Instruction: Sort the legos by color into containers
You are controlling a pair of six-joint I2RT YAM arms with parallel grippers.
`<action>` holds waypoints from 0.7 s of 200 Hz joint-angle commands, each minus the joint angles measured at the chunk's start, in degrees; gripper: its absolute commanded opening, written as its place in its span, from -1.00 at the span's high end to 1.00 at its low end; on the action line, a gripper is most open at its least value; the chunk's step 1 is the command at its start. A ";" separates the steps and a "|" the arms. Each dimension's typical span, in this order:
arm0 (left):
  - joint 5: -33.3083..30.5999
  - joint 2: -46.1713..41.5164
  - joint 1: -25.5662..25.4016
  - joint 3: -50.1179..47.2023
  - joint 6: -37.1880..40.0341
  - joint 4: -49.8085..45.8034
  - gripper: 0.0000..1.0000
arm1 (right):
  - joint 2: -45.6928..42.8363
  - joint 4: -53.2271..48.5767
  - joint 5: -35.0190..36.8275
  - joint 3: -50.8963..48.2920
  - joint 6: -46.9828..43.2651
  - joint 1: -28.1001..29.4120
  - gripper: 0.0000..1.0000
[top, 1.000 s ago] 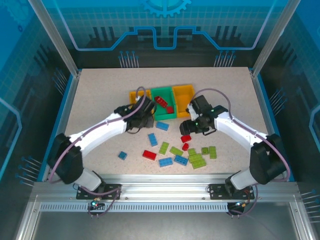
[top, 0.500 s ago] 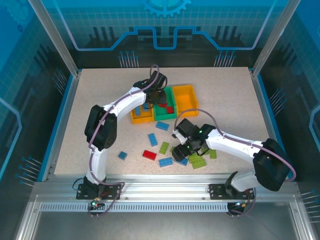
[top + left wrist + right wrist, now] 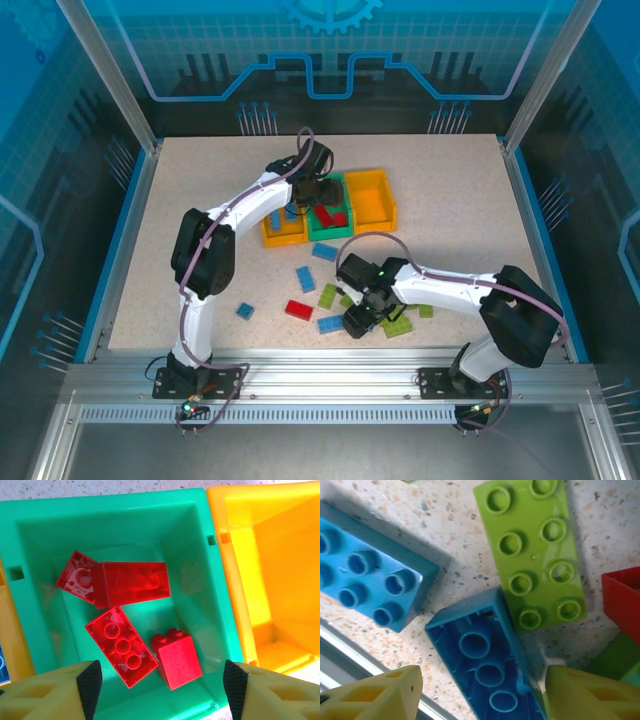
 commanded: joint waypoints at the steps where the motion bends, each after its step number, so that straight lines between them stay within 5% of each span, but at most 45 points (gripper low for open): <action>1: 2.31 -5.74 0.09 -0.14 -1.92 1.04 -0.50 | 1.89 -2.87 0.86 1.58 -0.25 1.77 -0.30; 58: 2.05 -14.73 0.67 -5.90 -4.64 2.17 -0.97 | 5.00 -3.91 4.00 3.66 0.45 3.56 0.04; 91: 1.34 -21.78 1.89 -13.74 -6.25 4.23 -0.97 | 3.36 -5.11 5.87 4.84 1.29 4.09 0.28; 140: -2.96 -32.21 2.53 -26.48 -5.39 3.31 -0.97 | -3.99 -5.40 4.24 8.55 0.96 2.36 0.37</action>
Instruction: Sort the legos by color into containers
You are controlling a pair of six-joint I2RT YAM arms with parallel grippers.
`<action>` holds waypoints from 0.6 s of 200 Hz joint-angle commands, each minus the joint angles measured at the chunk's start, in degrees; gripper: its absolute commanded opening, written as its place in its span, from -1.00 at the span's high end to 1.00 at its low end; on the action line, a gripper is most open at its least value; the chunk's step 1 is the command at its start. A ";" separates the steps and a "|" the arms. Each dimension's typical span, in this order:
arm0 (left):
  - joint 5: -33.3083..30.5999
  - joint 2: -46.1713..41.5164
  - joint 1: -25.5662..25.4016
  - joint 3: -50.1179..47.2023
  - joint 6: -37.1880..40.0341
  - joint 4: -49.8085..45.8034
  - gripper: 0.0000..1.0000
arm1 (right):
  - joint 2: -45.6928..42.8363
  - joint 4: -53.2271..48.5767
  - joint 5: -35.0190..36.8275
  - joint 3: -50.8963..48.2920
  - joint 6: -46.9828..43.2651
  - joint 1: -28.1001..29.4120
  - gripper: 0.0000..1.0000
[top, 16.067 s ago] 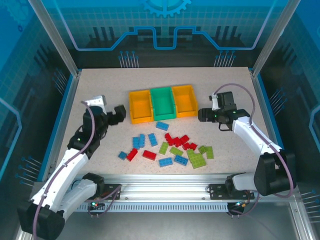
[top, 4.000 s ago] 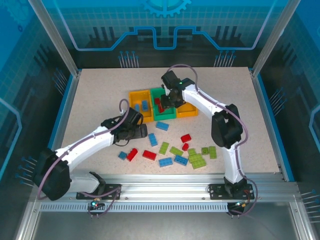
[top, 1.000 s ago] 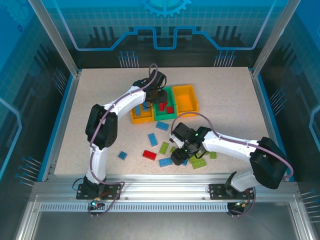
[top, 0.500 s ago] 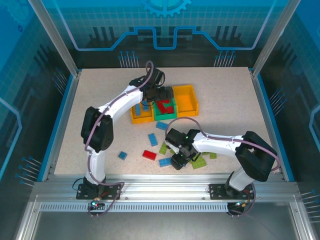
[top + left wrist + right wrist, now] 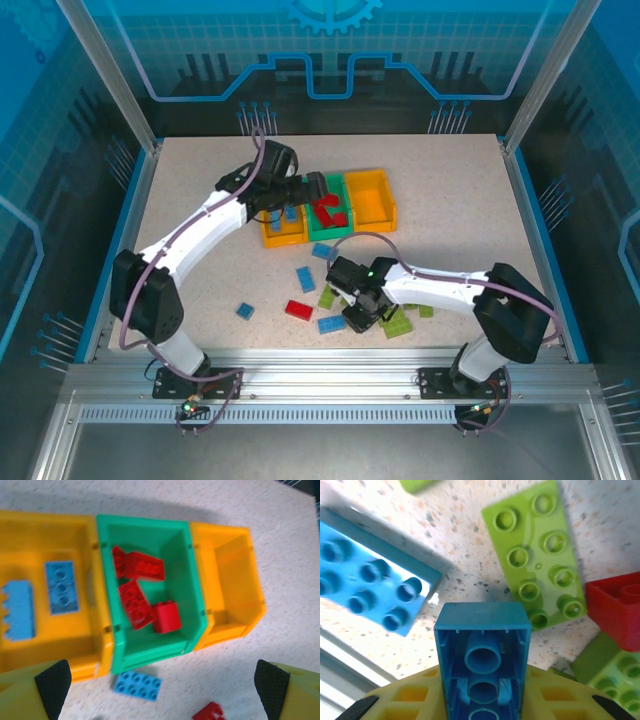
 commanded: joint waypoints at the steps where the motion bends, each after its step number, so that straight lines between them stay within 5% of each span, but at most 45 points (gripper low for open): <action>1: -2.81 -5.20 0.33 -4.98 0.09 -0.64 -0.97 | -4.65 -0.98 -1.38 3.99 -0.06 -1.16 0.37; 53: -7.73 -15.18 0.30 -18.39 -1.08 -4.24 -0.98 | -2.13 7.30 -16.28 13.95 2.07 -11.27 0.37; 84: -9.36 -21.13 0.33 -25.82 -2.95 -6.34 -0.97 | 8.99 10.78 -24.99 26.52 7.28 -15.02 0.39; 120: -11.11 -27.84 0.36 -32.47 -6.27 -10.61 -0.97 | 22.00 6.68 -25.21 43.43 11.19 -16.12 0.42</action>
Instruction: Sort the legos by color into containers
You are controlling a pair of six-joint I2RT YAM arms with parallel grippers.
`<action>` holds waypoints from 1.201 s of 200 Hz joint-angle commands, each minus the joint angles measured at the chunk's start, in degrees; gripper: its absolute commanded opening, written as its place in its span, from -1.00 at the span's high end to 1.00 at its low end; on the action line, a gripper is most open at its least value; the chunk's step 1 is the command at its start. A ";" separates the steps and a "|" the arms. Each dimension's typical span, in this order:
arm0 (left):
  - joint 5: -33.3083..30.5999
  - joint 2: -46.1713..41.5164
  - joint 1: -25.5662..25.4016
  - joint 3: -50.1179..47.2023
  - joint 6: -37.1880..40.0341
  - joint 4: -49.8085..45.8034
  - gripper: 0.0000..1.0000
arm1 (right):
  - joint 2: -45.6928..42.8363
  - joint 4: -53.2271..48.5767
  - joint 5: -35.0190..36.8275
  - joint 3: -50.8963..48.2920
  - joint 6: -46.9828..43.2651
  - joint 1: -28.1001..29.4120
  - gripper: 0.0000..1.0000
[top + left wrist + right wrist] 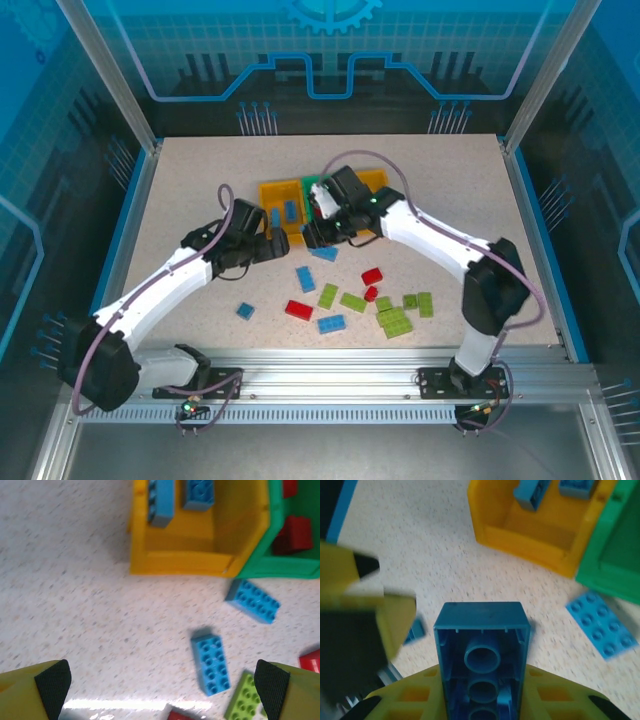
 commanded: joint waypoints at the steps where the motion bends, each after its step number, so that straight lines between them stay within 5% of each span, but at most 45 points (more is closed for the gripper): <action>1: -2.79 -4.63 0.28 -3.89 -3.85 -4.95 -0.97 | 7.32 -2.17 -3.69 9.95 4.38 -0.72 0.42; 59: -3.02 -11.69 0.32 -11.93 -17.32 -13.44 -0.97 | 24.43 -9.54 0.86 31.66 9.00 -1.65 0.34; 123: 1.68 -15.48 0.31 -17.49 -26.43 -13.90 -0.97 | 35.08 -12.10 1.87 42.25 11.37 -1.89 0.02; 154: 4.33 -15.57 0.20 -19.61 -29.98 -12.79 -0.98 | 35.14 -11.44 1.34 42.58 11.97 -1.91 -0.26; 240: 6.13 -7.88 -2.60 -21.33 -34.94 -4.67 -0.98 | 23.46 -7.87 0.49 35.26 10.80 -0.88 -0.38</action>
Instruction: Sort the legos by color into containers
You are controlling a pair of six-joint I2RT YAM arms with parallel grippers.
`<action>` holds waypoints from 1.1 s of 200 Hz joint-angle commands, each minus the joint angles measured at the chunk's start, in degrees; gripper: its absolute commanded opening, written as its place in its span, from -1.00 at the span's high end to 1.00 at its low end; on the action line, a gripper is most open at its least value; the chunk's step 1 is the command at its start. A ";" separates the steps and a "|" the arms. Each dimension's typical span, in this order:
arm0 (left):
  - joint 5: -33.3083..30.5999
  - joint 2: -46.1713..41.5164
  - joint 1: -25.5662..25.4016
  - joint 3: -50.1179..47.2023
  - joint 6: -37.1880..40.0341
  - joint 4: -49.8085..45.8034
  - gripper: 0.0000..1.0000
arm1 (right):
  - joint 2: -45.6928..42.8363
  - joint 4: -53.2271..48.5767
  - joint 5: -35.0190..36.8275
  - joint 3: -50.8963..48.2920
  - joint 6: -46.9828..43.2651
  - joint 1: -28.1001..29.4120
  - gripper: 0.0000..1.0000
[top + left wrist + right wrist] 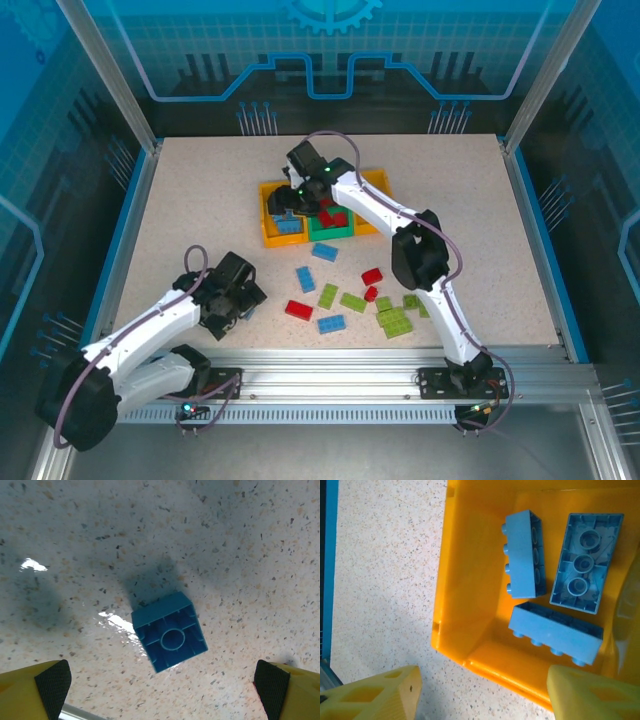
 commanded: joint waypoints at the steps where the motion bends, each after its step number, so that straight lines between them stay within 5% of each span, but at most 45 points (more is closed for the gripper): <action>1: 1.47 2.83 -0.44 -0.77 -1.82 3.69 -0.98 | -8.04 0.90 -0.39 -3.09 -0.88 0.55 -0.38; 26: 0.41 4.70 -0.42 -1.19 -2.05 5.75 -0.90 | -14.46 1.38 1.97 -9.78 -3.83 0.24 -0.40; 54: 0.06 5.36 -0.30 -2.66 -2.53 8.52 -0.51 | -22.75 2.97 4.82 -20.50 -6.06 -0.98 -0.43; 81: -0.18 6.86 -0.29 -3.05 -2.28 9.12 -0.44 | -29.99 4.30 7.03 -31.21 -6.74 -3.37 -0.44; 166: -3.06 10.35 0.13 -0.30 1.67 11.21 0.28 | -47.95 1.89 15.35 -55.81 -10.76 -11.71 -0.46; 220: -7.17 11.07 0.09 8.42 8.29 8.85 0.32 | -52.30 0.39 14.60 -68.13 -10.83 -12.90 -0.45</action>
